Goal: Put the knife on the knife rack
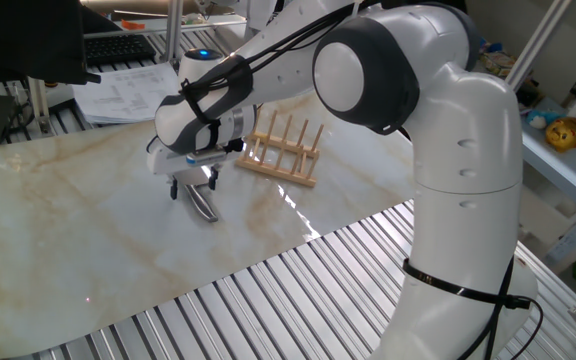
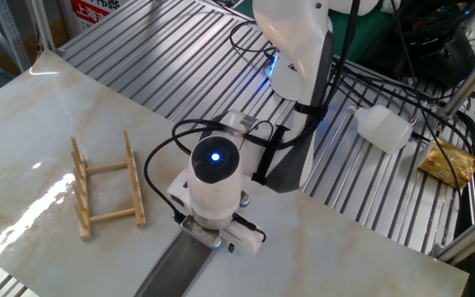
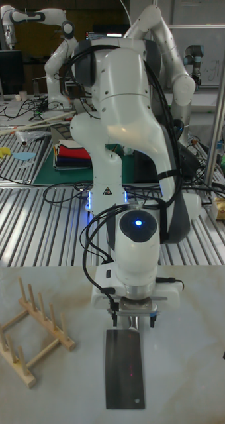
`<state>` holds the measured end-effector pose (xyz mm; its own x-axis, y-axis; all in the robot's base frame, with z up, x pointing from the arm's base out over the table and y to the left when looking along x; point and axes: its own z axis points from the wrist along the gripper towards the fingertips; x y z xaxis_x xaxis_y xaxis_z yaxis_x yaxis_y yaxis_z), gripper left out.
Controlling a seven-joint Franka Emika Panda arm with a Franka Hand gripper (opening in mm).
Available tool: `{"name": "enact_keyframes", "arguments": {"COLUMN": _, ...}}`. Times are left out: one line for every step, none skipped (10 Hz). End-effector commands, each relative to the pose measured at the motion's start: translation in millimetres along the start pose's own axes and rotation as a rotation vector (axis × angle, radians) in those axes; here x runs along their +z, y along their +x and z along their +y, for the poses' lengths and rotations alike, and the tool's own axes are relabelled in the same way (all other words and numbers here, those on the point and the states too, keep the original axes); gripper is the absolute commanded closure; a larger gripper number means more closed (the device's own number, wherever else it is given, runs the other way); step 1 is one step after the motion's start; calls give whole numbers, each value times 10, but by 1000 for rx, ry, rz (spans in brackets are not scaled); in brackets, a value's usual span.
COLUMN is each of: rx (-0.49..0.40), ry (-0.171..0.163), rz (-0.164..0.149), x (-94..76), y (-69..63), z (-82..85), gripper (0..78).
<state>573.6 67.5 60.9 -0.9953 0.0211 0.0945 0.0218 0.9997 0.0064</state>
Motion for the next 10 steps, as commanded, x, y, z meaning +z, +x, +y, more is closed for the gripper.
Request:
{"name": "enact_keyframes", "arguments": {"rx": -3, "ry": 2, "rz": -4, "x": 10, "y": 0, "z": 3, "gripper": 2}}
{"name": "enact_keyframes", "arguments": {"rx": -3, "ry": 2, "rz": -5, "x": 14, "y": 4, "z": 2, "gripper": 2}}
{"name": "enact_keyframes", "arguments": {"rx": -3, "ry": 2, "rz": -4, "x": 17, "y": 7, "z": 3, "gripper": 2}}
{"name": "enact_keyframes", "arguments": {"rx": -1, "ry": 3, "rz": -4, "x": 21, "y": 8, "z": 2, "gripper": 2}}
{"name": "enact_keyframes", "arguments": {"rx": -2, "ry": 11, "rz": -4, "x": 22, "y": 8, "z": 2, "gripper": 2}}
{"name": "enact_keyframes", "arguments": {"rx": -2, "ry": 11, "rz": -4, "x": 23, "y": 8, "z": 2, "gripper": 2}}
{"name": "enact_keyframes", "arguments": {"rx": -2, "ry": 11, "rz": -4, "x": 23, "y": 8, "z": 2, "gripper": 2}}
{"name": "enact_keyframes", "arguments": {"rx": -1, "ry": 11, "rz": -4, "x": 24, "y": 8, "z": 2, "gripper": 2}}
{"name": "enact_keyframes", "arguments": {"rx": -3, "ry": 9, "rz": -3, "x": 26, "y": 7, "z": 2, "gripper": 2}}
{"name": "enact_keyframes", "arguments": {"rx": -6, "ry": 6, "rz": -3, "x": 28, "y": 7, "z": 2, "gripper": 2}}
